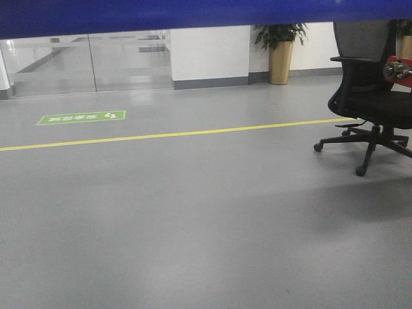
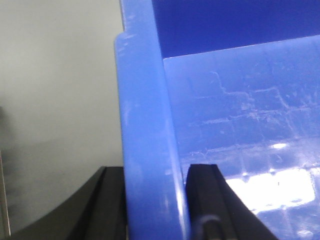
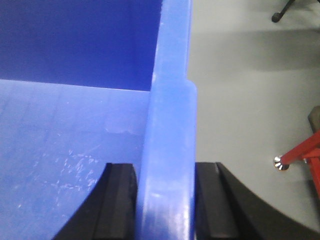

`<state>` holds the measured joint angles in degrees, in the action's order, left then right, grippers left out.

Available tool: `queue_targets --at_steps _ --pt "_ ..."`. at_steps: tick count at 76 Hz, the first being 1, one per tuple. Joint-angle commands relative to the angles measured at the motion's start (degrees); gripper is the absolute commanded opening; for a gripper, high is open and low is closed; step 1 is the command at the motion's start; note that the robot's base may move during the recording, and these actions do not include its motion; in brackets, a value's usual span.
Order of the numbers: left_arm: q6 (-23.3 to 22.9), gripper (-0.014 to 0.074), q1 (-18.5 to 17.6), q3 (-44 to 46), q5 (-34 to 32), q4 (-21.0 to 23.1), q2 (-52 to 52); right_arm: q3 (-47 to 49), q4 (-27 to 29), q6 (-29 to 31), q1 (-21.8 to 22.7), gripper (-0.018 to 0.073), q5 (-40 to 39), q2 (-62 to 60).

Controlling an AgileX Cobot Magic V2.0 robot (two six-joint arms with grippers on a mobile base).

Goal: Move blue bin to conveyor side
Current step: 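Drive across the floor holding the bin toward the red-framed conveyor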

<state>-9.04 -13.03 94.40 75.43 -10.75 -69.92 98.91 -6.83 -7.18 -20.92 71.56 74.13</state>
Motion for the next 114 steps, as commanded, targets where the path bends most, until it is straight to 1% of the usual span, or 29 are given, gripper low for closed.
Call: queue_targets --at_steps 1,114 --pt "0.9 -0.0019 -0.8 1.3 -5.5 2.4 0.9 1.1 1.9 1.3 -0.5 -0.0081 -22.2 -1.1" --pt "0.9 -0.0019 -0.8 1.3 -5.5 2.3 0.9 1.1 1.9 1.3 -0.5 -0.0081 -22.8 -1.1"
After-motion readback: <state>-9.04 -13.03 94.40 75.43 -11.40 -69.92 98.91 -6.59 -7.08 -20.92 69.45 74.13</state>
